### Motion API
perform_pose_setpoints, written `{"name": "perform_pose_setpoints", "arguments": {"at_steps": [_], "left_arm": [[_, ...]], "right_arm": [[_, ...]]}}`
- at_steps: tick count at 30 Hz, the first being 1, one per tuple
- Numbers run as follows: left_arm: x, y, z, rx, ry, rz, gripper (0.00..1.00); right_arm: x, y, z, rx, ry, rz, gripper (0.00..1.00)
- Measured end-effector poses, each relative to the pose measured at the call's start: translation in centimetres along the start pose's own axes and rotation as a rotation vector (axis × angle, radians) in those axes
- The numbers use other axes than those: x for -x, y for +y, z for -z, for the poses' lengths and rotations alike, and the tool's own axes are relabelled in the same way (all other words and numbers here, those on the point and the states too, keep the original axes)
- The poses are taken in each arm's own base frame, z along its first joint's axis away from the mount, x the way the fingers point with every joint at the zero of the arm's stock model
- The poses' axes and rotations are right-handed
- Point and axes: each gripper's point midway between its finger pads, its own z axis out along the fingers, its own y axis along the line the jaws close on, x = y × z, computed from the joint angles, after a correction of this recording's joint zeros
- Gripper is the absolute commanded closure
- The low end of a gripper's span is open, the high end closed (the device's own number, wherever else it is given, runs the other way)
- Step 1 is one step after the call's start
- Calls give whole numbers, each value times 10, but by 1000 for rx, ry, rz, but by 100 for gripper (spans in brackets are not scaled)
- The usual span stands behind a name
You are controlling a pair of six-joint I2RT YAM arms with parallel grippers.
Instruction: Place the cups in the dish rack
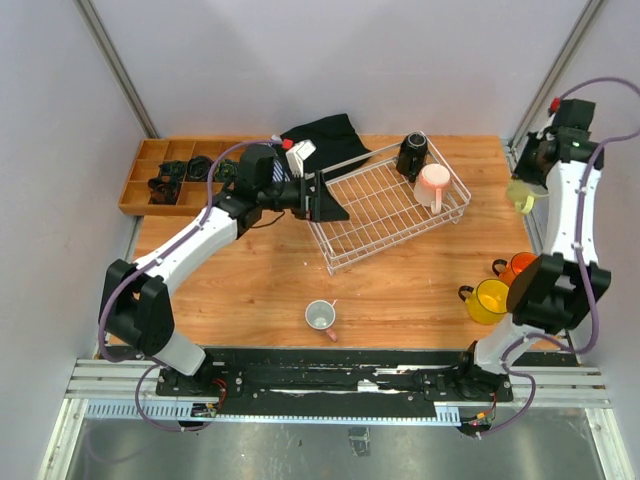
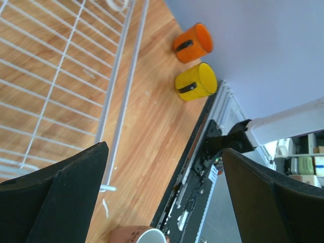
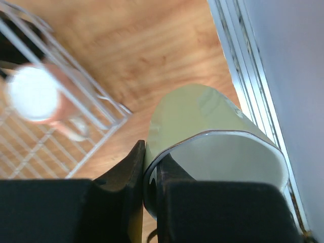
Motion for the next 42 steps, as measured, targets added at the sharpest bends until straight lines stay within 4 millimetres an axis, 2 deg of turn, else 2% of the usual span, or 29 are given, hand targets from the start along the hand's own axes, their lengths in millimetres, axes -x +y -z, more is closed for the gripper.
{"name": "perform_pose_setpoints", "arguments": {"at_steps": [3, 6, 9, 13, 19, 24, 28, 34, 37, 42], "left_arm": [[4, -18, -2, -87, -13, -19, 0], [10, -40, -4, -201, -48, -51, 0], [16, -62, -3, -309, -80, -67, 0], [25, -88, -5, -411, -118, -109, 0], [24, -125, -26, -556, -135, -157, 0], [31, -130, -39, -638, -155, -132, 0], [37, -131, -43, -669, -166, -109, 0], [57, -150, -36, -744, -214, -113, 0], [67, -155, -36, -764, -238, -112, 0], [80, -159, -39, -775, -267, -82, 2]], "right_arm": [[33, 20, 57, 95, -175, -44, 99], [52, 45, 108, 230, -320, -96, 99], [61, 81, 156, 425, -444, -139, 99], [59, 131, 194, 667, -530, -134, 99], [43, 199, 223, 1004, -472, -300, 99], [33, 235, 246, 1205, -419, -390, 99], [23, 247, 268, 1310, -408, -418, 99], [8, 259, 295, 1425, -400, -418, 99], [-1, 266, 300, 1459, -384, -409, 99], [-13, 273, 295, 1475, -359, -402, 99]]}}
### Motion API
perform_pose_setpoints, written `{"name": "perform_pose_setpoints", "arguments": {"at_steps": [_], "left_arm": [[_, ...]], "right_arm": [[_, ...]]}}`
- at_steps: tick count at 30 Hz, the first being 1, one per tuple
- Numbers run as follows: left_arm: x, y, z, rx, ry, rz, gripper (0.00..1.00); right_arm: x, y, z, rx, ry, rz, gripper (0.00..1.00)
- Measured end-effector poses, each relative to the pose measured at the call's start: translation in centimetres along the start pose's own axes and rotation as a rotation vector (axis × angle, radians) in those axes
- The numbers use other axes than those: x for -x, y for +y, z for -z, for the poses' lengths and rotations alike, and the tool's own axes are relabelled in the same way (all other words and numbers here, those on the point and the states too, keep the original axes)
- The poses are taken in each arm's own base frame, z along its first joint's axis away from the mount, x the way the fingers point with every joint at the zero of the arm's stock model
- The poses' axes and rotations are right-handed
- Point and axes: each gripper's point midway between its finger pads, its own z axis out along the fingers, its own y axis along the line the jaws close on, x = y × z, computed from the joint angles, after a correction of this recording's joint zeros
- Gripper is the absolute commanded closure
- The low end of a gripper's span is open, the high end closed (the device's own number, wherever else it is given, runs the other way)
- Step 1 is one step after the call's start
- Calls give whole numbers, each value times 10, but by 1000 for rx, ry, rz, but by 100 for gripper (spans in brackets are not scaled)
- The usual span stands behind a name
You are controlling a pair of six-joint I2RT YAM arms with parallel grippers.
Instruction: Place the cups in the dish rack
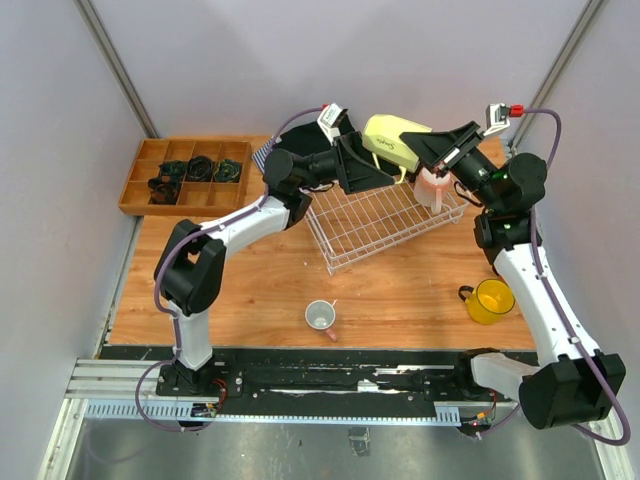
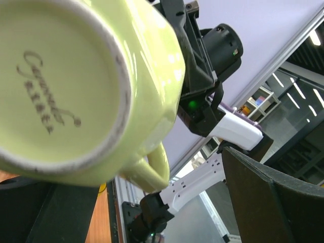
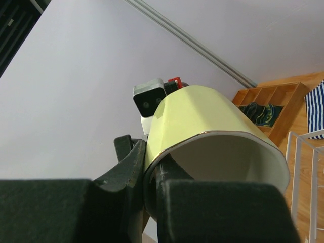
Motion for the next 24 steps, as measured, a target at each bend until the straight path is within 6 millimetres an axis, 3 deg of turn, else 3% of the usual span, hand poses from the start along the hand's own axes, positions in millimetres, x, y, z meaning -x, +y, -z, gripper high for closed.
{"name": "perform_pose_setpoints", "arguments": {"at_steps": [6, 24], "left_arm": [[9, -1, -7, -9, -38, 46, 4], [1, 0, -10, -4, -74, 145, 17]], "right_arm": [[-2, 0, -2, 12, -7, 28, 99], [-8, -18, -7, 13, 2, 182, 99]]}}
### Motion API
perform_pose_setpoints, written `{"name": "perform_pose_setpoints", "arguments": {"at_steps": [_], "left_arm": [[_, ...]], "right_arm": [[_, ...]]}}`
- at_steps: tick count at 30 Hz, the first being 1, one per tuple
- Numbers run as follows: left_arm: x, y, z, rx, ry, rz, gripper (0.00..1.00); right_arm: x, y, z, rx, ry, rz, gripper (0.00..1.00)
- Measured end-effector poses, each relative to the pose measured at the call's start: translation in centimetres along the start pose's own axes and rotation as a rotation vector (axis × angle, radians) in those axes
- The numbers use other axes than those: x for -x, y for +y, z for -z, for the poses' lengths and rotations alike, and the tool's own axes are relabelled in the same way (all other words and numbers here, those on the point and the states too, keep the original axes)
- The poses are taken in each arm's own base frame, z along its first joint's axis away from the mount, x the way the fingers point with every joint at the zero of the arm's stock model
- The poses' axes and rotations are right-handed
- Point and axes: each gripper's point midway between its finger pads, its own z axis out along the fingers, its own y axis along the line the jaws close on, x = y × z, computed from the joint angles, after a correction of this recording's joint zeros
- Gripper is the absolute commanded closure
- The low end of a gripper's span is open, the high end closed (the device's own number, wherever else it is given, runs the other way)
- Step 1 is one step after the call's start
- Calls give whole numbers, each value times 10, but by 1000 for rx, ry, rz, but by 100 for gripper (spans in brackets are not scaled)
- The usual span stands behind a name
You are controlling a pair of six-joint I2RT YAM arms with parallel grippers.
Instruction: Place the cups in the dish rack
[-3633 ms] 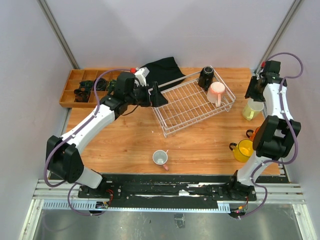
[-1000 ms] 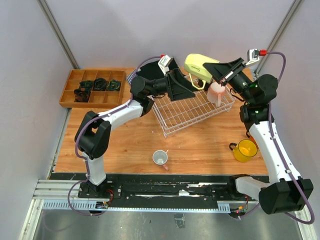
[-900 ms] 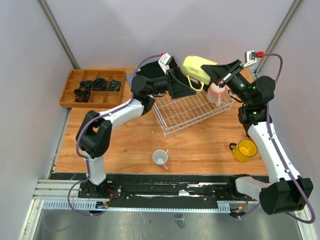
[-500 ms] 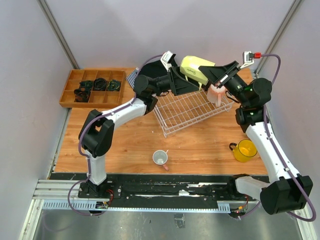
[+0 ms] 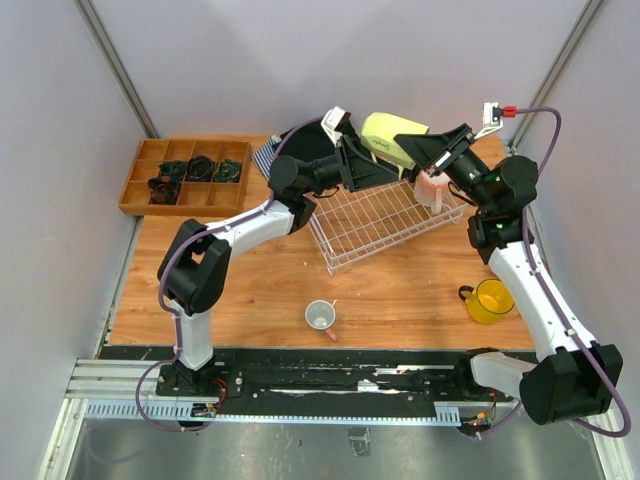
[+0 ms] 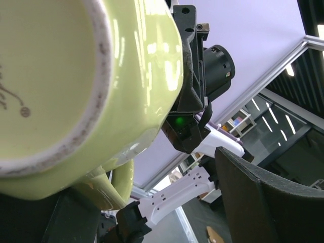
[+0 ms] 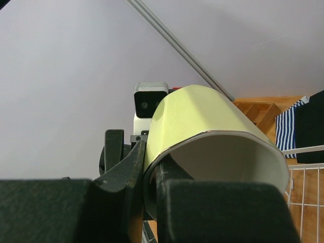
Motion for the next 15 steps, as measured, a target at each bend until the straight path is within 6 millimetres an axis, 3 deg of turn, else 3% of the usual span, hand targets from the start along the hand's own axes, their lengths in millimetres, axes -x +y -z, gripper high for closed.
{"name": "perform_pose_setpoints", "arguments": {"at_steps": [6, 15], "left_arm": [[3, 1, -1, 5, -16, 17, 28], [4, 8, -1, 23, -32, 40, 28]], "right_arm": [[-1, 3, 0, 23, -7, 22, 99], [-5, 1, 0, 22, 5, 66, 99]]}}
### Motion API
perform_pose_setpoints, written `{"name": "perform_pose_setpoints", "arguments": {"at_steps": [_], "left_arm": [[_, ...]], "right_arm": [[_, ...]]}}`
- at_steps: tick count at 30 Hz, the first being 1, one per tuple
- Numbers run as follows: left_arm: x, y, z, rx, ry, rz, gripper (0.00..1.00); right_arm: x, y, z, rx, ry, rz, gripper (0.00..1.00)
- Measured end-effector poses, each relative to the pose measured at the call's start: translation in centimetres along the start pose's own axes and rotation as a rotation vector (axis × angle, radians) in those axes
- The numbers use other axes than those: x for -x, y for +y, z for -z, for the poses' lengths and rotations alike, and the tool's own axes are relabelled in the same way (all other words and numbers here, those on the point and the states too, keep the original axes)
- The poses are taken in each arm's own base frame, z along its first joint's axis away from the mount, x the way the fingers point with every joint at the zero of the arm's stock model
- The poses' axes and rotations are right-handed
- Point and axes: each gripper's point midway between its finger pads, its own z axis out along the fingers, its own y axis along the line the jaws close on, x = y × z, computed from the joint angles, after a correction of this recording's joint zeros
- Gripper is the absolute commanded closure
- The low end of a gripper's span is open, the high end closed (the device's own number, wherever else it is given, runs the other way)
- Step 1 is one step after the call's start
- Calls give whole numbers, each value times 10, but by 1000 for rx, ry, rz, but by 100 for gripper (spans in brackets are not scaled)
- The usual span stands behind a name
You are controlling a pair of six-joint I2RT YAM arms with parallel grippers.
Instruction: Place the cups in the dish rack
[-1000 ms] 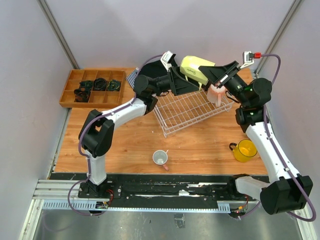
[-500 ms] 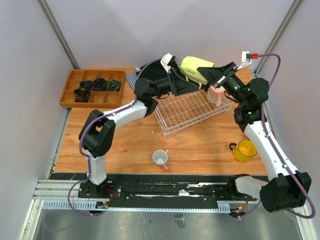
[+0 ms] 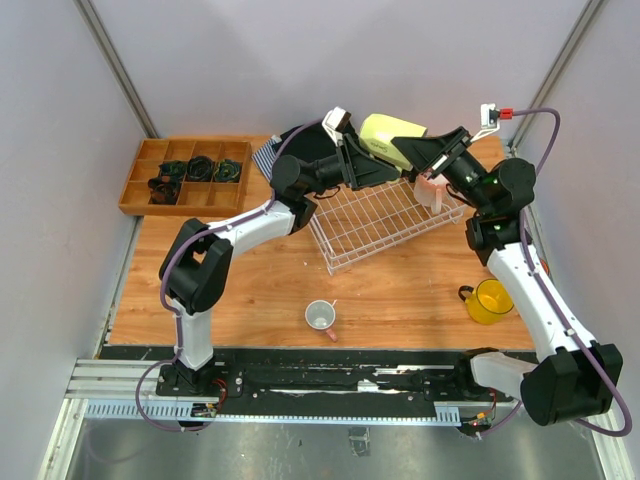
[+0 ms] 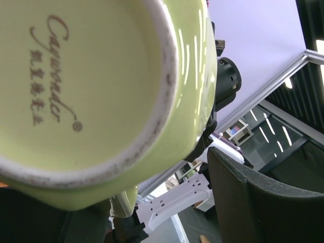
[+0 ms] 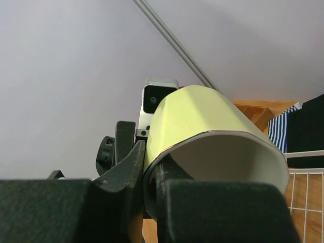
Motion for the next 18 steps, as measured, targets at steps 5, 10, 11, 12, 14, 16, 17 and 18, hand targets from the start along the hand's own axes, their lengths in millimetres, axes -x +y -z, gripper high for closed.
{"name": "perform_pose_setpoints", "arguments": {"at_steps": [5, 10, 11, 12, 14, 16, 17, 18], "left_arm": [[1, 5, 0, 16, -7, 20, 34], [0, 13, 1, 35, -8, 46, 48], [0, 13, 1, 35, -8, 46, 51], [0, 16, 1, 45, -8, 51, 55], [-1, 20, 2, 60, -10, 62, 61], [1, 23, 2, 68, -14, 63, 67], [2, 24, 3, 73, -17, 59, 71], [2, 24, 3, 74, -16, 52, 76]], "right_arm": [[-7, -1, 0, 4, 8, 15, 99], [-10, -2, 1, 9, -2, 36, 99], [-10, -2, 1, 9, -2, 40, 99], [-10, -2, 1, 8, -2, 39, 99], [-12, -1, 1, 12, -1, 42, 99], [-13, 0, -1, 11, -5, 48, 99], [-13, 0, -1, 10, -9, 51, 99], [-12, 1, -2, 9, -15, 52, 99]]}}
